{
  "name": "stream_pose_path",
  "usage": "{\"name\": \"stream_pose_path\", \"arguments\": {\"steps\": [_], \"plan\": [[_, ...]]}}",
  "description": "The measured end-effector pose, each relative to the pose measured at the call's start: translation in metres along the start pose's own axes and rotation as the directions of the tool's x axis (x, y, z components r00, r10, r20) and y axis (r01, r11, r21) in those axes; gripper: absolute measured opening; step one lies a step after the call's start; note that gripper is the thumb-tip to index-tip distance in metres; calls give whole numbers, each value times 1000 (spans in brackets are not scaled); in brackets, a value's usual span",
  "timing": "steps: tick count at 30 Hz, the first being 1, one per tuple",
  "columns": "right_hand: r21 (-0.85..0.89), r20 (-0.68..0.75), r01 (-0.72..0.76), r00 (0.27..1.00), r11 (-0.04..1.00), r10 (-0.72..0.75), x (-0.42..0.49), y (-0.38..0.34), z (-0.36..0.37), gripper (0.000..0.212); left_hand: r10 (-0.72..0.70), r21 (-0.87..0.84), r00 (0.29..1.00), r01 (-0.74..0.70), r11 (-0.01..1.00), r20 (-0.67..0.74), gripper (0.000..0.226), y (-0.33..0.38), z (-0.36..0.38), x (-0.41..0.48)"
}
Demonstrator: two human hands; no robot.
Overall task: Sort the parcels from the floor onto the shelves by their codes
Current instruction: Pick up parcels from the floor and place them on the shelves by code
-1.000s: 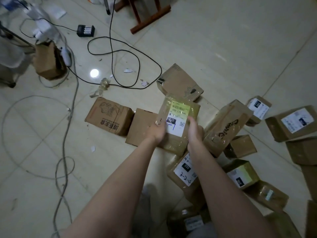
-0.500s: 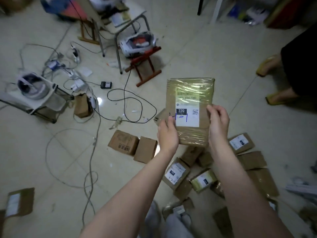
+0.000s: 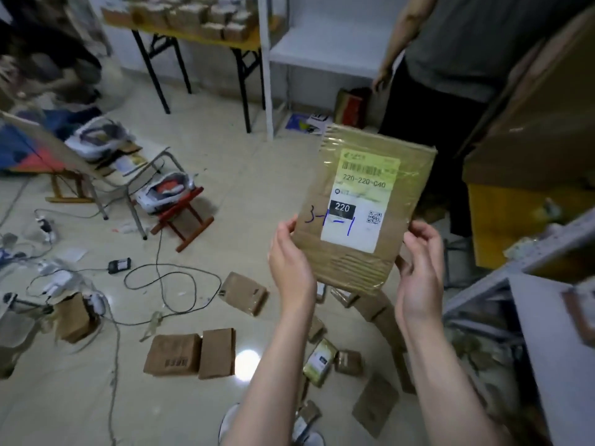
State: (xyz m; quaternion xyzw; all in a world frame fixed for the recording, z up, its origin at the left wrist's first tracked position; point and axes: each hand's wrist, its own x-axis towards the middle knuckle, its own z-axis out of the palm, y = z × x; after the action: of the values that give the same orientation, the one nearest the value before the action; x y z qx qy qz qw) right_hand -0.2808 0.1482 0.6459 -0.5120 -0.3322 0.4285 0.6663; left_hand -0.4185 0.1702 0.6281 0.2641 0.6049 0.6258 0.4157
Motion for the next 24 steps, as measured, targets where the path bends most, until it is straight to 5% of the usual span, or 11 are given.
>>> {"name": "stream_pose_path", "arguments": {"steps": [4, 10, 24], "plan": [[6, -171, 80, 982, 997, -77, -20, -35, -35, 32, 32, 37, 985, -39, 999, 171, 61, 25, 41, -23], [31, -424, 198, 890, 980, -166, -36, -71, -59, 28, 120, -29, 871, -121, 992, 477, 60, 41, 78, -52], [-76, -699, 486, 597, 871, -394, -85, -124, -45, 50, 249, -241, 583, -93, 966, 773, 40, 97, 91, -89]]}}
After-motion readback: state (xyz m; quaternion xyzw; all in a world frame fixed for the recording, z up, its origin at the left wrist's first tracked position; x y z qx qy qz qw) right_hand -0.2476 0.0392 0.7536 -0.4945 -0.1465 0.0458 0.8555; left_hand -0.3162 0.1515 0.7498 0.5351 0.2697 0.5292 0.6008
